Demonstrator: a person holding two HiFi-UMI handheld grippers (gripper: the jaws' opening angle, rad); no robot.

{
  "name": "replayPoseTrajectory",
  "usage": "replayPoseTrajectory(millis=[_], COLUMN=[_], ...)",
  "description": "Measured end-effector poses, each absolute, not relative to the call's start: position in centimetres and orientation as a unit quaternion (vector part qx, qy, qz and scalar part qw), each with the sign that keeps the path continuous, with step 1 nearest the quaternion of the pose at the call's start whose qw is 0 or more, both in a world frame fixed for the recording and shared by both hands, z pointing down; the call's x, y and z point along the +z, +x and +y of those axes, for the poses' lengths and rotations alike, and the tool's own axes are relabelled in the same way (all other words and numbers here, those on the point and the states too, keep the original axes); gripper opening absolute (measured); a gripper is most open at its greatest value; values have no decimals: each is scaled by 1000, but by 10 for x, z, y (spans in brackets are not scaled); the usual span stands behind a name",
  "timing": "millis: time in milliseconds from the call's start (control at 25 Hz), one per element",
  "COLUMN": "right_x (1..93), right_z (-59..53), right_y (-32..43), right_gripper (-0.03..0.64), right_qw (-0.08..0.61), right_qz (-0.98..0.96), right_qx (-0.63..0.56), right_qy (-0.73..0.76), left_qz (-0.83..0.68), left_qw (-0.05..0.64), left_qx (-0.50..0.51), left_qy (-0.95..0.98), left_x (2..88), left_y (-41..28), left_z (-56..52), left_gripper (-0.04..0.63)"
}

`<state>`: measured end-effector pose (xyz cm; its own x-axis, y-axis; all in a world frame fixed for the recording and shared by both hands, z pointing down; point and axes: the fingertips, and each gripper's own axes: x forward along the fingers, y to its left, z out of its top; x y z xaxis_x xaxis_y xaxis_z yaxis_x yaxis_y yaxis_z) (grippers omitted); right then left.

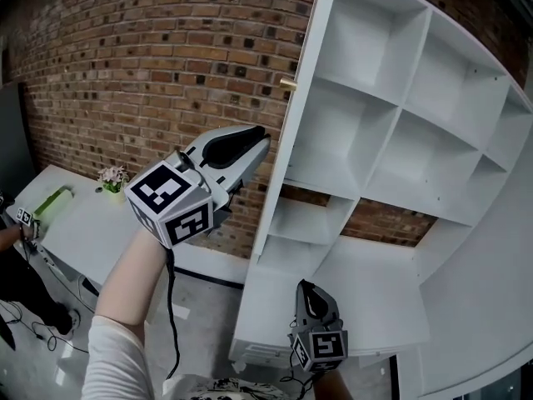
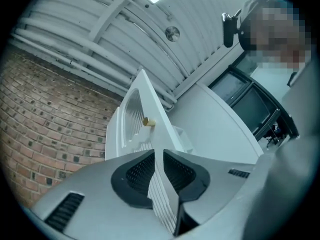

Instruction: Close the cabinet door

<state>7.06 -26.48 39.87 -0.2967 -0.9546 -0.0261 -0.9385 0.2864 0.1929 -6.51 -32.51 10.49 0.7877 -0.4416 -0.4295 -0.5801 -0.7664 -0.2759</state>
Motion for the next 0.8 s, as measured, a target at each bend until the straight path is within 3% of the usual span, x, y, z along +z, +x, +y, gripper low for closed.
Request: replayPoseTrajectory(millis=[320,560,800], right_x=[405,414,413], right_z=[-273,-281,-287], right_y=[58,48,51], right_gripper=[2,2,2], right_qw=[68,86,84], right_qz=[-807,-808,-802], right_qx=[-94,-95,-102], right_qy=[580,575,582], left_qz=[243,203,188], left_qw=[205,208,205], left_qx=[211,226,203], left_qy=[-924,-930,-939], left_x=[52,32,30], left_y=[-69,-64,-54], left_z=[-332,-331,-338], left_gripper=[91,149,151])
